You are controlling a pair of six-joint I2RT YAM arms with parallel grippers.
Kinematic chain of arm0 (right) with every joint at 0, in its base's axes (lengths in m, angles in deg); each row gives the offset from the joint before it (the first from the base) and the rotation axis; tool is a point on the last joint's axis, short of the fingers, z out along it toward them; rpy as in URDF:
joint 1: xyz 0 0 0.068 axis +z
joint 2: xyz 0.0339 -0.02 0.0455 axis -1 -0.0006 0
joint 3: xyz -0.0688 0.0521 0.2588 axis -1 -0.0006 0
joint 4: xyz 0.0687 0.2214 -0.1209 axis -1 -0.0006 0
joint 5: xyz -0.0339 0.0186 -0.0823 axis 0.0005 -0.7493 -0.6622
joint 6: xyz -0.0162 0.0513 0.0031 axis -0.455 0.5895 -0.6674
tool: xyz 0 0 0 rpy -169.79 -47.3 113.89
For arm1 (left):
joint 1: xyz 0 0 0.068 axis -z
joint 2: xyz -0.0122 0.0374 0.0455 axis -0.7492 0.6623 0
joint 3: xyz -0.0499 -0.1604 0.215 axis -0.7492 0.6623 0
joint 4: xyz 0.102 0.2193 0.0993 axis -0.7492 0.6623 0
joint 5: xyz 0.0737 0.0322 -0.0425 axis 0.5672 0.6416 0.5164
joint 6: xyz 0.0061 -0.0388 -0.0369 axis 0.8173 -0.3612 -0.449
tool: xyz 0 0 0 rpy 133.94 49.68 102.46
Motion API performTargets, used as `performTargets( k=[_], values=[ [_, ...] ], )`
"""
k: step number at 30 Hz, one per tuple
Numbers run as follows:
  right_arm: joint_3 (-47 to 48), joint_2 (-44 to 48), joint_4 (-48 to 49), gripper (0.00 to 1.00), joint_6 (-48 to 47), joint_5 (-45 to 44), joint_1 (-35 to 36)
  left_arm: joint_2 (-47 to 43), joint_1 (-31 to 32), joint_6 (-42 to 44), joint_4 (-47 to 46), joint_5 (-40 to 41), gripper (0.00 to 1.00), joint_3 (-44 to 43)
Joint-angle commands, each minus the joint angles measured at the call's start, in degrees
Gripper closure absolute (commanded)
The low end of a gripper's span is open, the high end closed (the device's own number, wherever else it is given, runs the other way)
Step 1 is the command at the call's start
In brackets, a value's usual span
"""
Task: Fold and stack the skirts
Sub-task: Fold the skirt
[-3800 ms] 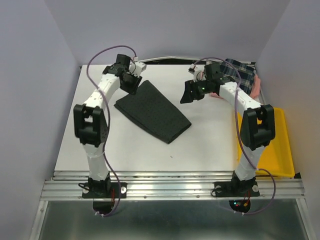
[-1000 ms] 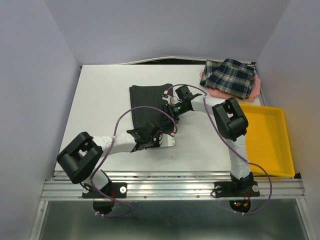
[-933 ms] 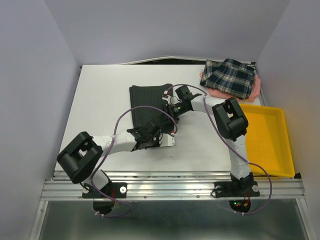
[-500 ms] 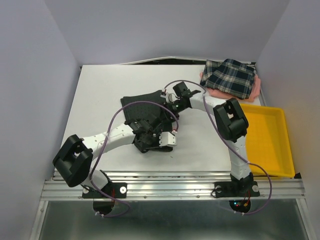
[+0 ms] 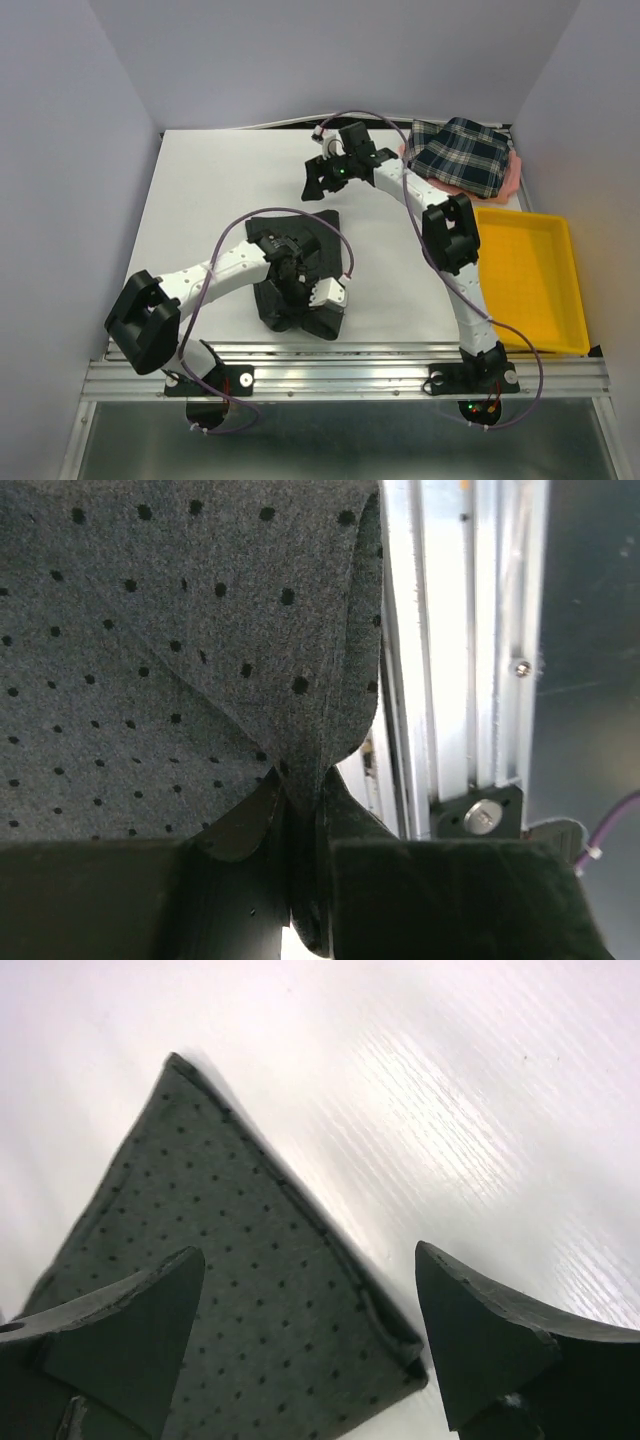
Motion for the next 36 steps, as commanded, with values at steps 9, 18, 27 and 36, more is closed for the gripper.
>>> performTargets(
  k=[9,18,27,36],
  values=[
    [-5.3,-6.4,1.1,0.37,-8.6,11.7,0.4,1.4,-2.3,2.4,12.4,-9.2,1.0,-11.0],
    [-15.8,-1.9,0.7,0.5,-12.4,17.8,2.2,8.9,-11.1,-0.2,13.2,-7.7,1.0,-23.9],
    [-20.6,0.6,0.7,0.52,-13.8,19.5,2.7,18.6,-17.7,1.3,12.9,-5.3,1.0,-33.9],
    [-20.9,0.9,0.7,0.53,-13.8,20.2,2.7,27.3,-20.9,0.9,10.0,-3.1,0.96,-39.3]
  ],
)
